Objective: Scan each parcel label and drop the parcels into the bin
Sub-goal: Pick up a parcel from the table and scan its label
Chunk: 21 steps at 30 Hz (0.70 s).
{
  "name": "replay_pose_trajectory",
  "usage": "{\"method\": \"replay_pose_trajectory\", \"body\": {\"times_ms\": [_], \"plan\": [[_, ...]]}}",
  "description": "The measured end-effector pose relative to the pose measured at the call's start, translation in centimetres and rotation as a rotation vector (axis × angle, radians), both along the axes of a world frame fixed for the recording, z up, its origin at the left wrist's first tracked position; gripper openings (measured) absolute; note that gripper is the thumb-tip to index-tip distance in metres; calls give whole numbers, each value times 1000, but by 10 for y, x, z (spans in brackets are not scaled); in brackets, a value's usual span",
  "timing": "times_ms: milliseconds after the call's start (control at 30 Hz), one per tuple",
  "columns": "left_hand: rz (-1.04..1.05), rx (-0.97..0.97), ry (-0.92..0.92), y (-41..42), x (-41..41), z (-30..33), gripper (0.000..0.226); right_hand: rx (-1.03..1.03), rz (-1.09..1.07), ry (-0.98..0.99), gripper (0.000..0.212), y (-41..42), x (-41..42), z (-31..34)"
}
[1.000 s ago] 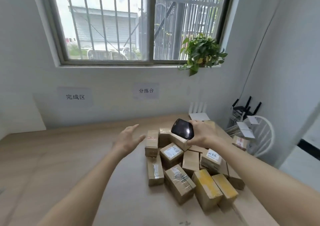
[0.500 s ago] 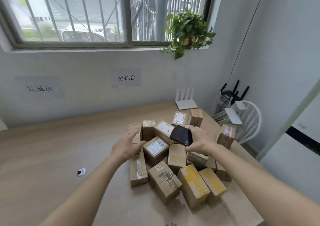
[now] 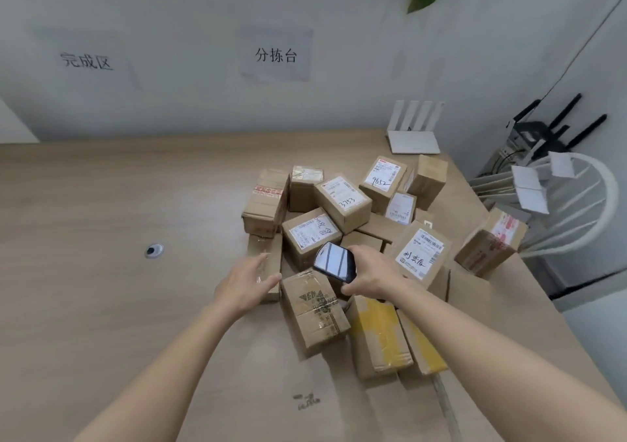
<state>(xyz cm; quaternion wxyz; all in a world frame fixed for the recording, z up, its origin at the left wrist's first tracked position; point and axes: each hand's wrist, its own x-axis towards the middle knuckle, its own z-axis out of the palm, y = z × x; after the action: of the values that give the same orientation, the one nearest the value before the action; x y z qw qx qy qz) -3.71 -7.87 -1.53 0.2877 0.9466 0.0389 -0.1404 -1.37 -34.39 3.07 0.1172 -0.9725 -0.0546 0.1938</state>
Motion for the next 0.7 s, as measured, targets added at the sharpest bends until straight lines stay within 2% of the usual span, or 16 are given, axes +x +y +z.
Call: {"method": "replay_pose_trajectory", "body": {"times_ms": [167, 300, 467, 700], "plan": [[113, -158, 141, -4, -17, -58, 82, 12, 71, 64, 56, 14, 8, -58], [144, -142, 195, -11, -28, -89, 70, -19, 82, 131, 57, 19, 12, -94], [211, -204, 288, -18, -30, -119, 92, -55, 85, 173, 56, 22, 21, -122], [251, -258, 329, -38, -21, -145, 91, -16, 67, 177, 68, 24, 26, -148]]}}
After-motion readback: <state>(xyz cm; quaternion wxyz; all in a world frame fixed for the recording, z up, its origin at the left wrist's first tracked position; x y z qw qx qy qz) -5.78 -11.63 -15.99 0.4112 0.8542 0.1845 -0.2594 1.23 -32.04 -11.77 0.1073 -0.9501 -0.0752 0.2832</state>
